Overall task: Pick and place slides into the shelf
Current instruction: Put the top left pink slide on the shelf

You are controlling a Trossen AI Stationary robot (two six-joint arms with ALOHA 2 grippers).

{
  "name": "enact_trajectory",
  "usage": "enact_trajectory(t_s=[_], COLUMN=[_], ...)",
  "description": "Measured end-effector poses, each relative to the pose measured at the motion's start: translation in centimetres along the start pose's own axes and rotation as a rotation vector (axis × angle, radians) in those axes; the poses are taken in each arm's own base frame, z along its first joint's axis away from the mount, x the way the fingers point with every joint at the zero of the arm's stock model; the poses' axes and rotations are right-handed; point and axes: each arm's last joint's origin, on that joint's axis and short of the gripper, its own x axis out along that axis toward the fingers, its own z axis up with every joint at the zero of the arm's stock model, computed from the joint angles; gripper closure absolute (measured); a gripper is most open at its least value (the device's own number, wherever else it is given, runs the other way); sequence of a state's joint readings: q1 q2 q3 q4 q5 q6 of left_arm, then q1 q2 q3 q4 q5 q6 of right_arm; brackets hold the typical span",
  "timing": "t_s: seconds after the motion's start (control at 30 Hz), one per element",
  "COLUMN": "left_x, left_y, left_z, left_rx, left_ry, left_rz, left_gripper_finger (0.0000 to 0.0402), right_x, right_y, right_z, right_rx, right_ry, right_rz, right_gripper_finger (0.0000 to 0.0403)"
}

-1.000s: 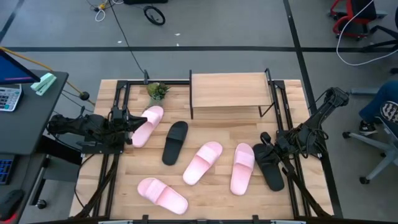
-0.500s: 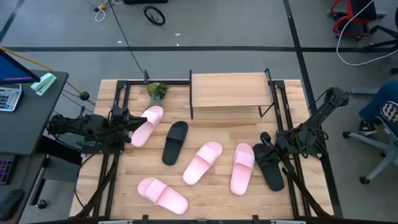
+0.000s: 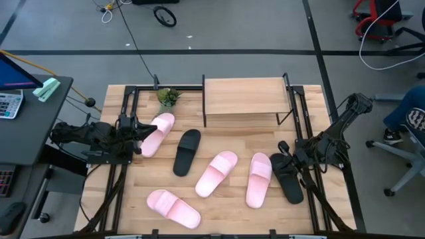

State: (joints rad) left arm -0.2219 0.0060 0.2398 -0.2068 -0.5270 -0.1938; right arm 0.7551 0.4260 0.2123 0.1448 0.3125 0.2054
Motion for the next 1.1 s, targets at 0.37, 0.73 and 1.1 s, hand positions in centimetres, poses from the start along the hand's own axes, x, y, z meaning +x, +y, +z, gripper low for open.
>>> enact_trajectory(t_s=[0.37,0.73,1.1], left_x=[0.0,0.0,1.0], left_y=[-0.1,-0.1,-0.4], left_z=[0.5,0.5,0.7], left_rx=[0.101,0.279,0.427], left_ry=[-0.051,-0.042,-0.045], left_rz=[-0.004,0.001,0.055], left_gripper_finger=[0.0349,0.0288,0.0249], right_x=[0.0,-0.1,-0.4], right_y=[0.0,0.2,0.5], right_z=[0.0,1.3,2.9], right_rx=[0.003,-0.339,-0.763], right_ry=[0.001,-0.130,-0.293], right_rz=[-0.001,0.001,-0.047], right_gripper_finger=[0.0394,0.0394,0.0394])
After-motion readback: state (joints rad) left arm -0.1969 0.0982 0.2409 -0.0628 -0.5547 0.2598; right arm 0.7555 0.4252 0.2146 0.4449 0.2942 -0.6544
